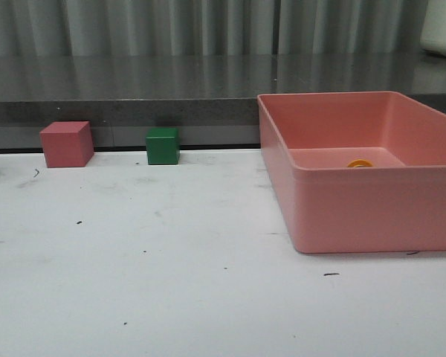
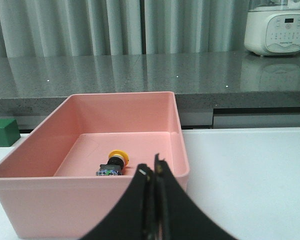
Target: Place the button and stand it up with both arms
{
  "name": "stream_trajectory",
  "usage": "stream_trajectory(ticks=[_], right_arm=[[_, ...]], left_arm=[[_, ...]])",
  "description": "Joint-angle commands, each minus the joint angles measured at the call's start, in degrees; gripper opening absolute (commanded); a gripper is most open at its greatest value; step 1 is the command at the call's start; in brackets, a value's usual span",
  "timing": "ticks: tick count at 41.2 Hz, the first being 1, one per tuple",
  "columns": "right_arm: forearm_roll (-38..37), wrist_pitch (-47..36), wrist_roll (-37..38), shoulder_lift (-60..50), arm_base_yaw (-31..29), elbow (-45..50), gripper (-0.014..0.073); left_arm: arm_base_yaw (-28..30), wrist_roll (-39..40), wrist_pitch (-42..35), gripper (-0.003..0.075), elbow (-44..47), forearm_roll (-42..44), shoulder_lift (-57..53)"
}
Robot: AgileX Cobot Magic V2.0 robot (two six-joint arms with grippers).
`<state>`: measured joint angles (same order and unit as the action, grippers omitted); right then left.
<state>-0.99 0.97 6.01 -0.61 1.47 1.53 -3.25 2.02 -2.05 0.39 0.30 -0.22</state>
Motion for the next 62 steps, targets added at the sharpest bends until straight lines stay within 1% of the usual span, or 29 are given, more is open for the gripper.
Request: stream_trajectory(ticks=[1,26,30,32,35,39,44,49,53,59,62], right_arm=[[-0.73,-4.81,-0.11,-1.03,-0.05,-0.12,-0.0118],[-0.73,-4.81,-0.11,-1.03,-0.05,-0.12,-0.0118],[-0.73,-6.27,-0.11,-1.04,-0.05,-0.17,-0.0118],[-0.67,-5.82,-0.11,-1.04,-0.05,-0.77,-0.0118],[-0.67,-2.56,-0.11,-1.04,-0.05,-3.37,-0.0118],[-0.67,3.60,-0.11,-0.99,-0.05,-8.93,-0.0118],[-0.72,12.10,-0.17,-0.02,-0.05,-18.31,-0.0118],[-0.76,18.93,-1.60,4.10,-0.05,-27.12,-0.0118],[-0.76,23.22,-3.30,8.65,-0.05,-32.57,-0.0118],[-0.76,29.64,-3.30,15.78,-0.05,-38.77,-0.0118],[-0.76,30.62,-3.30,18.36,-0.05,-39.59,-0.0118]], left_arm=[[-0.24,0.16,-4.28,-0.0020,0.91,0.00,-1.33],[-0.24,0.16,-4.28,-0.0020,0.91,-0.30,-1.33],[-0.24,0.16,-5.31,-0.0020,0.91,-0.30,-1.33],[-0.24,0.16,-5.59,-0.0020,0.33,-0.94,-1.33],[-0.24,0.16,-4.67,-0.0020,-2.02,-2.89,-1.12],[-0.24,0.16,0.54,-0.0020,-7.67,-2.89,-0.99],[-0.24,0.16,11.41,-0.0020,-17.91,-2.89,0.49],[-0.24,0.16,21.23,-0.0020,-28.61,-2.78,5.74],[-0.24,0.16,28.06,-0.0020,-36.57,-2.78,12.08],[-0.24,0.16,35.95,-0.0020,-44.43,-2.78,21.54],[-0.24,0.16,36.31,-0.0020,-45.37,-2.90,25.04]])
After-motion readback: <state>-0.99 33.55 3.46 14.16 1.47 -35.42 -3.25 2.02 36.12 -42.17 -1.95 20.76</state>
